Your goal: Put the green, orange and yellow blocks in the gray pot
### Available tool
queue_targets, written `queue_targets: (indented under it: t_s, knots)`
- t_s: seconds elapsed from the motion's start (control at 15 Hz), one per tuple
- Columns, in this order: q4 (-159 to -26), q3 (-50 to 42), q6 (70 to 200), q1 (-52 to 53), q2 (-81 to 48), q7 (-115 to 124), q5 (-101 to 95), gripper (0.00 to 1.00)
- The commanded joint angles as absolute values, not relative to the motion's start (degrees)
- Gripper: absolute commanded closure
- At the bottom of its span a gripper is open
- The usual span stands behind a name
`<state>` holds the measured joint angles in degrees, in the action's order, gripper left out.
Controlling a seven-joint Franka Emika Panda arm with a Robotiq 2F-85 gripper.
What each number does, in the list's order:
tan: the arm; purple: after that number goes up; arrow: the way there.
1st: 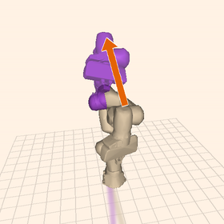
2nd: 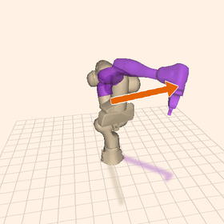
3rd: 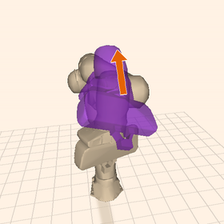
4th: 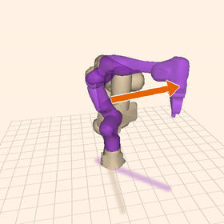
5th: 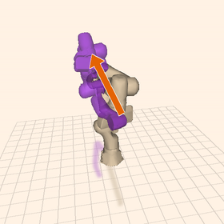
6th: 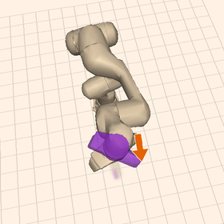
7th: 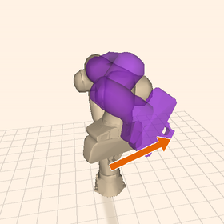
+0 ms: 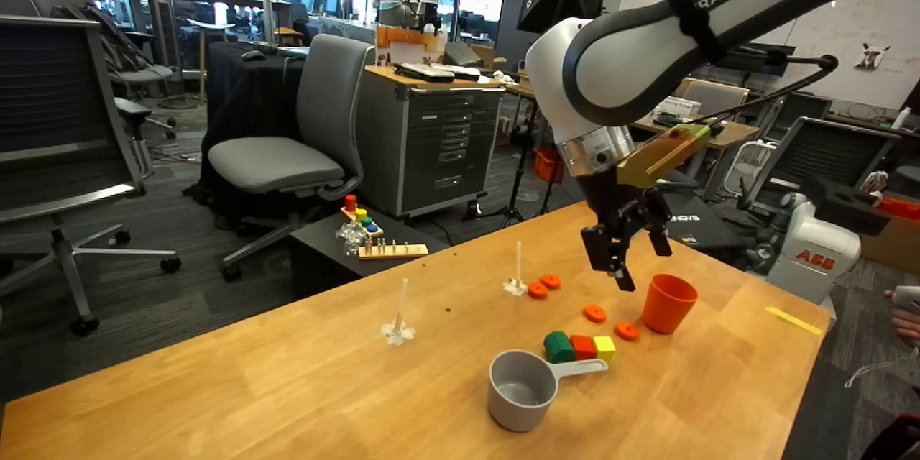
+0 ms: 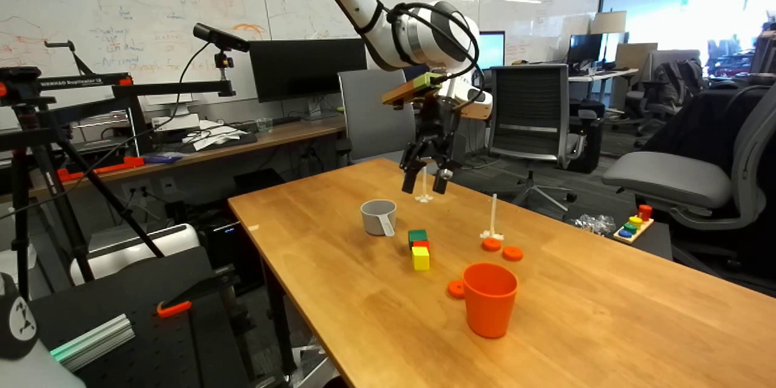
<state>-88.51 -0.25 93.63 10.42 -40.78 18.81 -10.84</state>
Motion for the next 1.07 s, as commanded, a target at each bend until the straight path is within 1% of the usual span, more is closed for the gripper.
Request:
queue_targets:
  t_s: [0.0,0.47,0.53,0.67,0.73,1.0]
  knots:
    - [-85.7,0.1,92.2,10.9,-40.9,12.0,-14.2,0.0]
    - [-86.2,3.8,93.3,9.2,-39.5,-7.4,-14.8,0.0]
    - [-85.6,4.0,92.2,9.0,-39.9,-10.4,-14.8,0.0]
    - [-81.9,2.9,83.1,10.6,-41.9,-11.8,-16.6,0.0]
    - [-85.5,3.4,89.5,9.7,-40.5,-8.8,-14.8,0.0]
    - [-85.5,3.4,89.0,9.7,-40.7,-8.9,-15.0,0.0]
